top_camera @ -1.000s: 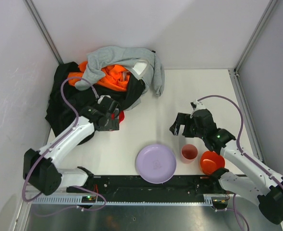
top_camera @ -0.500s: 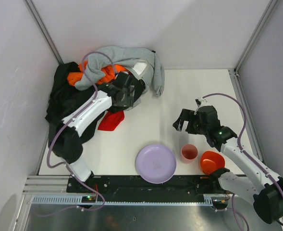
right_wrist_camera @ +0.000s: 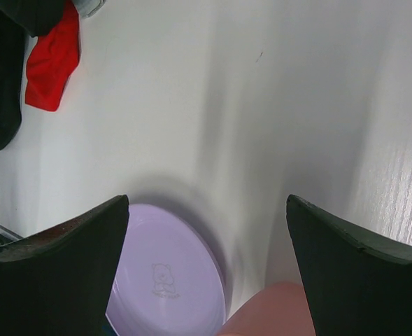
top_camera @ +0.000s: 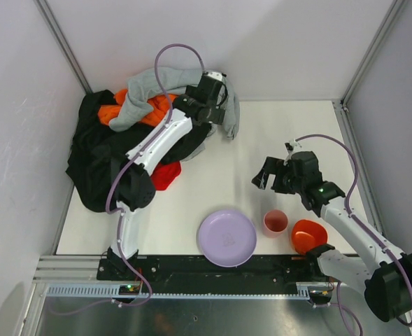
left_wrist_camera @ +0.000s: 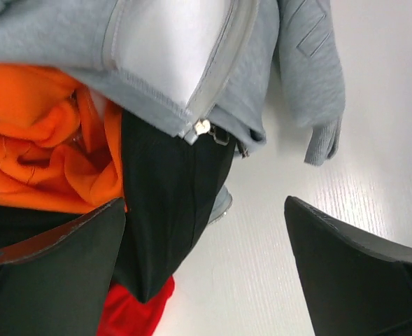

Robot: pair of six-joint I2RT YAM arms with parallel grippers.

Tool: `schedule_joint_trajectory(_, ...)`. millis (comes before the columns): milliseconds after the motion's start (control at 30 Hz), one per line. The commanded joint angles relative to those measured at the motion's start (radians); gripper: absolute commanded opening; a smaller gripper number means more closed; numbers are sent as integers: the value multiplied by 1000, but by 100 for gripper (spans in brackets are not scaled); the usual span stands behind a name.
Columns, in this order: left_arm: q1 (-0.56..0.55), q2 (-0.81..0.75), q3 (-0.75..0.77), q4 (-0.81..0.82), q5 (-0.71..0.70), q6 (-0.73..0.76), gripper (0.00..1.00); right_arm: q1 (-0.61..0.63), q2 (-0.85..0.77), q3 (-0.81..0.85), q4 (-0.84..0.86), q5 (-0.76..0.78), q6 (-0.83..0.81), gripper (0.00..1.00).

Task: Pick out a specific cloth from the pile

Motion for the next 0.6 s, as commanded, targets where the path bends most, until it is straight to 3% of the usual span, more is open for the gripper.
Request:
schedule_joint_trajectory(0, -1, 53, 112, 7, -26, 42, 100, -17, 2, 46, 29, -29, -26, 99)
schedule_joint_trajectory(567, 0, 222, 188, 16, -67, -13, 100, -73, 31, 46, 23, -70, -75, 99)
